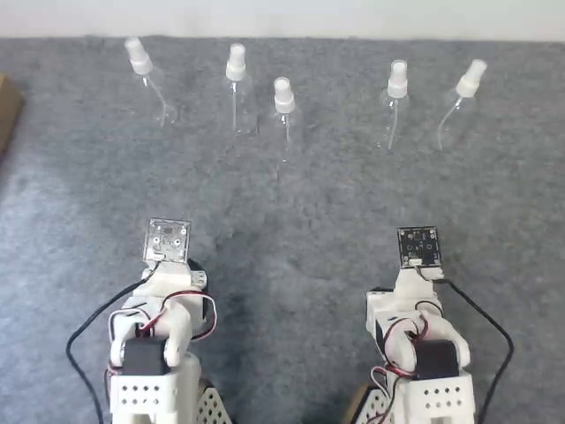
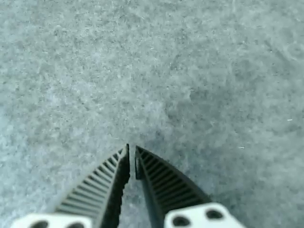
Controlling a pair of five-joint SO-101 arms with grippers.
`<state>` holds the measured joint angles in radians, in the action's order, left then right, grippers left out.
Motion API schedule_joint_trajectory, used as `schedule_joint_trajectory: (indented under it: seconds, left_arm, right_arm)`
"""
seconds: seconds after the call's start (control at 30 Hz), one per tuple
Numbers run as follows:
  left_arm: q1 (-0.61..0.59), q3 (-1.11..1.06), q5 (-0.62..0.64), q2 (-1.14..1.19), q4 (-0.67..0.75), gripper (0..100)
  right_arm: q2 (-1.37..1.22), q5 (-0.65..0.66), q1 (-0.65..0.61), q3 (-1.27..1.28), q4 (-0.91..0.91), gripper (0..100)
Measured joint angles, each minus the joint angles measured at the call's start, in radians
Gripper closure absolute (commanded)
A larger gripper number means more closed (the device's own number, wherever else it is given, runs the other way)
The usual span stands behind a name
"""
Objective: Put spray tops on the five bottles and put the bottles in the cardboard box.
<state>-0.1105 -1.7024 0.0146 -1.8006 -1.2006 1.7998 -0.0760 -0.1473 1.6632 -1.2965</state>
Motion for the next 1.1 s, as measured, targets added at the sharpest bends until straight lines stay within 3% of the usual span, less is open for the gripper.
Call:
schedule_joint_trajectory:
  seconds: [0.13, 1.1]
  left_arm:
    - [0.000, 0.000, -0.002, 0.000, -0.049, 99]
    - [0.000, 0.000, -0.002, 0.000, -0.054, 99]
  right_arm:
    - [0.000, 0.000, 0.000, 0.000, 0.000, 99.2]
    - [0.000, 0.000, 0.000, 0.000, -0.003, 99.2]
